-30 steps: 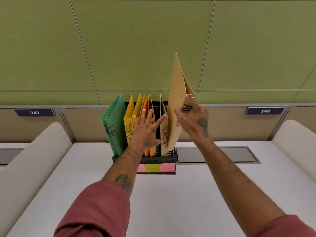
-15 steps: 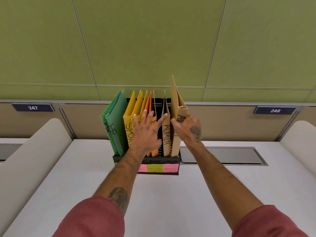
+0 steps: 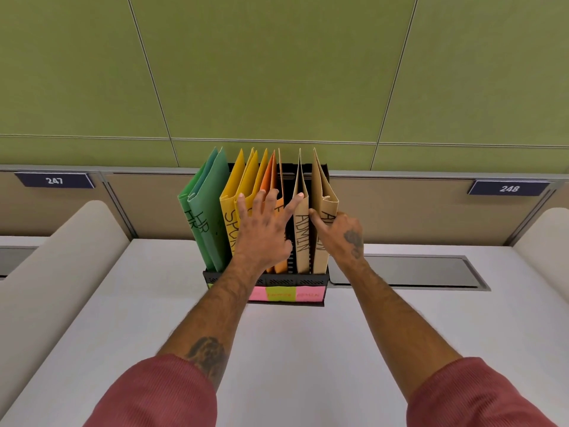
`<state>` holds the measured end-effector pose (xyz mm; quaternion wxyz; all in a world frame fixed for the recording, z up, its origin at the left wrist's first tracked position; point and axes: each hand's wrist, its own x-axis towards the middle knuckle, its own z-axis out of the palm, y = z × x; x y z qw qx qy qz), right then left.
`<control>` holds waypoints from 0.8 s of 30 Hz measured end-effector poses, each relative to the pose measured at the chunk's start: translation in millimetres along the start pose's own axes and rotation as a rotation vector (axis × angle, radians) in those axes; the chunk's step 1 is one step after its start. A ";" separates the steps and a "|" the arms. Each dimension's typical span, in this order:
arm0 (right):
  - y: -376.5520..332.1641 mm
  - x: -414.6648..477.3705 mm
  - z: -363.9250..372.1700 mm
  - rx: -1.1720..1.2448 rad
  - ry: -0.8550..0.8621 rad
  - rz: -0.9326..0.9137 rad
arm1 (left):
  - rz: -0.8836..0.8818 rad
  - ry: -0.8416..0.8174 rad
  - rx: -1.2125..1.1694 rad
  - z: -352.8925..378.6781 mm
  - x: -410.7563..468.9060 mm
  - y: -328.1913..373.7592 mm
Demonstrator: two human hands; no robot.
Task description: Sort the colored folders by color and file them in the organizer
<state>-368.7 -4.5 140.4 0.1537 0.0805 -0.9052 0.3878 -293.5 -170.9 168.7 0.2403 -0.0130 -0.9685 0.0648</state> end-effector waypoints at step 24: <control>2.8 -82.7 -37.1 -0.220 -0.085 -0.121 | -0.028 -0.092 -0.112 -28.1 -48.7 -7.4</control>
